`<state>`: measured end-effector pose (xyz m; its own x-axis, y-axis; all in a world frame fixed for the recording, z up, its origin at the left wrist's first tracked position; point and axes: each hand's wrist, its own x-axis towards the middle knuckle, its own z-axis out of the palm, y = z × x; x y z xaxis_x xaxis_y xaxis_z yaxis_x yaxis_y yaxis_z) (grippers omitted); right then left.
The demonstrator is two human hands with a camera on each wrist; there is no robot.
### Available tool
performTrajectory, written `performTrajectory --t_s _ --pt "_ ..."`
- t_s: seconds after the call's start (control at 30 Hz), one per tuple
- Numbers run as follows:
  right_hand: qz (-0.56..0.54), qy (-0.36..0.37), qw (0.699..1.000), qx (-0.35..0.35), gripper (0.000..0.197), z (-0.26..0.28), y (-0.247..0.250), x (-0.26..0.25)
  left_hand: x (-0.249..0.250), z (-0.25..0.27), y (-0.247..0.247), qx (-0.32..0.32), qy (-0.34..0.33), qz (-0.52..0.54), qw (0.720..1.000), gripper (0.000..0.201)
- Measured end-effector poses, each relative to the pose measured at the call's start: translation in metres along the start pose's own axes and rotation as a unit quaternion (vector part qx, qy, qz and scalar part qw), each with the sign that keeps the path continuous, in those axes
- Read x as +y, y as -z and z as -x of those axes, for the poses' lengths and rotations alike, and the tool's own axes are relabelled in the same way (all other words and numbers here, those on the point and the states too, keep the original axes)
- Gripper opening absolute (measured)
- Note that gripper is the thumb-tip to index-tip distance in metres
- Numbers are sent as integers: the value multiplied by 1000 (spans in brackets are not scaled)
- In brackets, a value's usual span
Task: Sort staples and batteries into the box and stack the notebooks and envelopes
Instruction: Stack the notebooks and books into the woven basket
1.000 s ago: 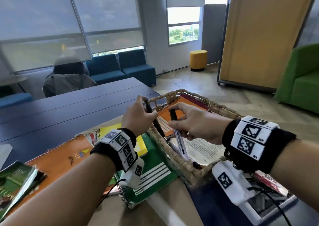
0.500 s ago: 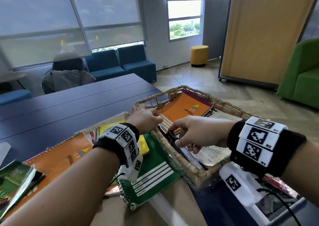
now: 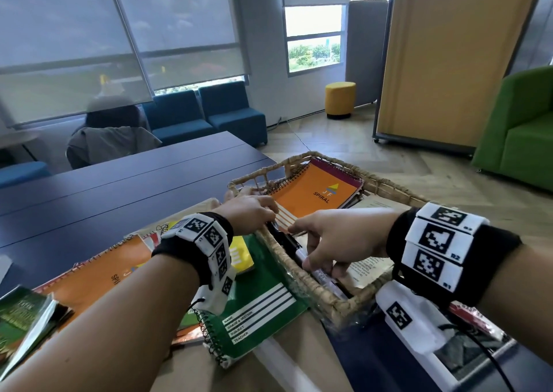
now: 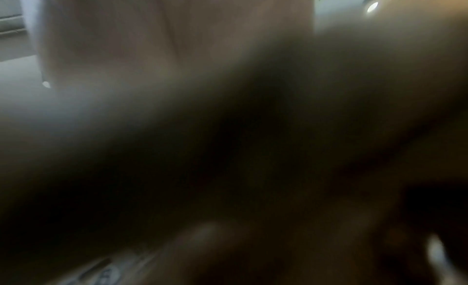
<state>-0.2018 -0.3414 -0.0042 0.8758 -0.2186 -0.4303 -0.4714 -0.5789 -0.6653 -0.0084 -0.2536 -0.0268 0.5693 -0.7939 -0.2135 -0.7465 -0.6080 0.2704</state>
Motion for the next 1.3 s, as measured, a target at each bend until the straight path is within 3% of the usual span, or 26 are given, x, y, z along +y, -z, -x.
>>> performTrajectory --t_s 0.13,0.3,0.4,0.67,0.9,1.03,1.3 --pt "0 -16 1000 8 71 -2 -1 3 4 6 1 -2 3 -21 1000 36" --pt "14 -23 1000 12 70 -4 -2 3 12 15 3 2 42 -71 997 10" --pt "28 -19 999 19 67 -5 -1 2 15 18 4 5 41 -72 997 8" --pt "38 -26 999 23 63 -4 0 0 14 15 3 3 39 -70 997 22" --pt "115 -10 990 75 59 10 4 -15 9 15 3 38 32 -53 997 43" --pt "181 23 975 126 55 23 8 -29 3 32 10 72 1 -44 996 47" --pt "126 134 964 193 32 29 -3 -67 -48 75 35 191 -9 19 981 45"
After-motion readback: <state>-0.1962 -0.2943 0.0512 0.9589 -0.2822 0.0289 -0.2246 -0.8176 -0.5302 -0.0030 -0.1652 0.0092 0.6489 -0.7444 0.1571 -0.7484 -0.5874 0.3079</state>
